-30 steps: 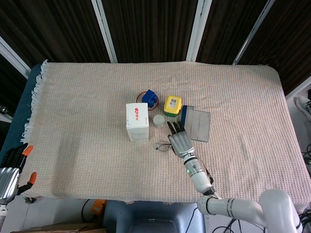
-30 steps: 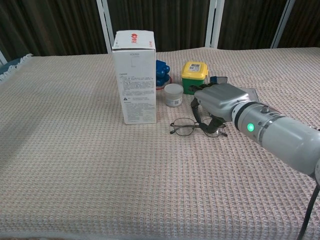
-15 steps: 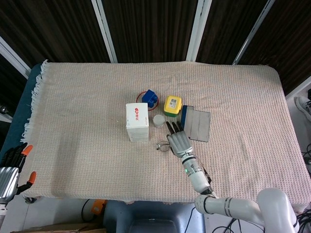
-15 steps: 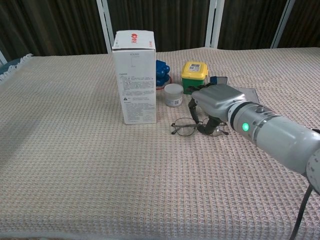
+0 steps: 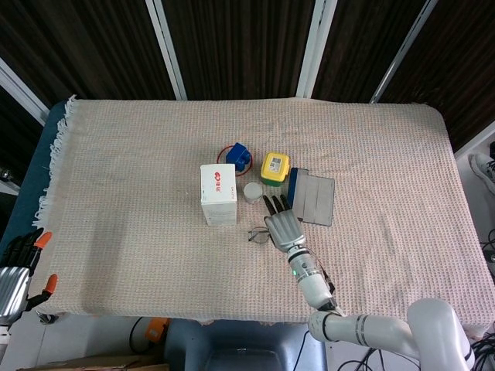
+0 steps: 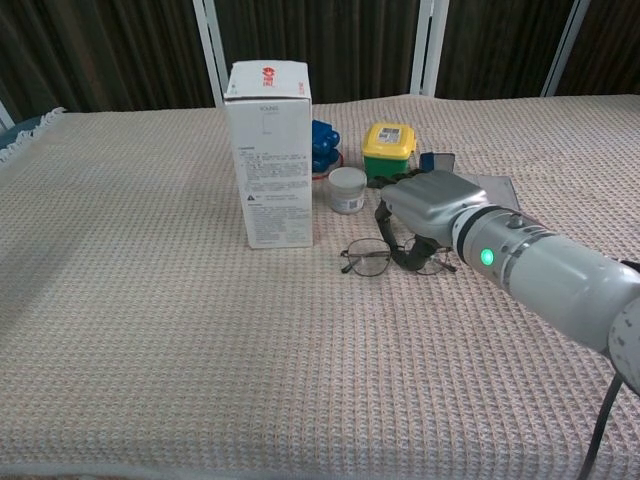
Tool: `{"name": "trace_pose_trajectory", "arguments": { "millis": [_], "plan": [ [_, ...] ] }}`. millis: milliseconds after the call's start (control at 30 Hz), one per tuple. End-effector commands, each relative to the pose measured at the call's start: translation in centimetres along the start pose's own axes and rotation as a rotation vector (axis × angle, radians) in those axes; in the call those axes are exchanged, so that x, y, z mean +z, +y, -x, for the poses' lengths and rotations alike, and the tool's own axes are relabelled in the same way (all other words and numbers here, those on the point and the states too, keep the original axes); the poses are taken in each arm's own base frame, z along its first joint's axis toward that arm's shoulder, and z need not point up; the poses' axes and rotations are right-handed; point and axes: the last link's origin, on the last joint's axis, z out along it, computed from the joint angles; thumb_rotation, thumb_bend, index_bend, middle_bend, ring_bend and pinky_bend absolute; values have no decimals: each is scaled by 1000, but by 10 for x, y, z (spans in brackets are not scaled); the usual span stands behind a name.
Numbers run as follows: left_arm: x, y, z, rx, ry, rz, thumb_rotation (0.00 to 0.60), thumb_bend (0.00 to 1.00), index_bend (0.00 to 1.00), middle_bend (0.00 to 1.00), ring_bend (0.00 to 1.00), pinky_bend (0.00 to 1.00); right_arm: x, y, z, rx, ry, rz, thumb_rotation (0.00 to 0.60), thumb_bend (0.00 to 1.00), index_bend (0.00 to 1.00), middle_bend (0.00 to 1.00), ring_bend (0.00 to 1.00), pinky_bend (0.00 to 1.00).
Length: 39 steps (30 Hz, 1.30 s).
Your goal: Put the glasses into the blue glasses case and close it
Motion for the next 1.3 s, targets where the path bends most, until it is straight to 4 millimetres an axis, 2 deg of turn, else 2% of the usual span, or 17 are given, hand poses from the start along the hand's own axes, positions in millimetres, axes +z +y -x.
{"name": "trace_pose_trajectory", "arguments": {
  "millis": [33, 267, 567, 933, 1133, 1300],
  "plan": [
    [0, 0, 0, 0, 0, -1, 600, 413, 0, 0, 0, 8, 0, 0, 0, -2, -2, 2, 600, 586, 716, 131, 0, 0],
    [1, -1, 0, 1, 0, -6, 600, 416, 0, 0, 0, 8, 0, 1, 0, -6, -4, 3, 600, 600, 742, 135, 0, 0],
    [1, -1, 0, 2, 2, -11, 600, 415, 0, 0, 0, 9, -1, 3, -3, -7, 10, 5, 600, 709, 794, 153, 0, 0],
    [2, -2, 0, 3, 5, -19, 600, 415, 0, 0, 0, 9, -10, 13, -18, -68, 72, -26, 600, 715, 807, 160, 0, 0],
    [3, -2, 0, 12, 9, -26, 600, 414, 0, 0, 0, 9, -25, 31, -29, -150, 139, -61, 600, 715, 807, 160, 0, 0],
    [3, 0, 2, 24, 10, -33, 600, 415, 0, 0, 0, 9, -42, 62, -38, -232, 198, -80, 600, 715, 807, 160, 0, 0]
  ]
}}
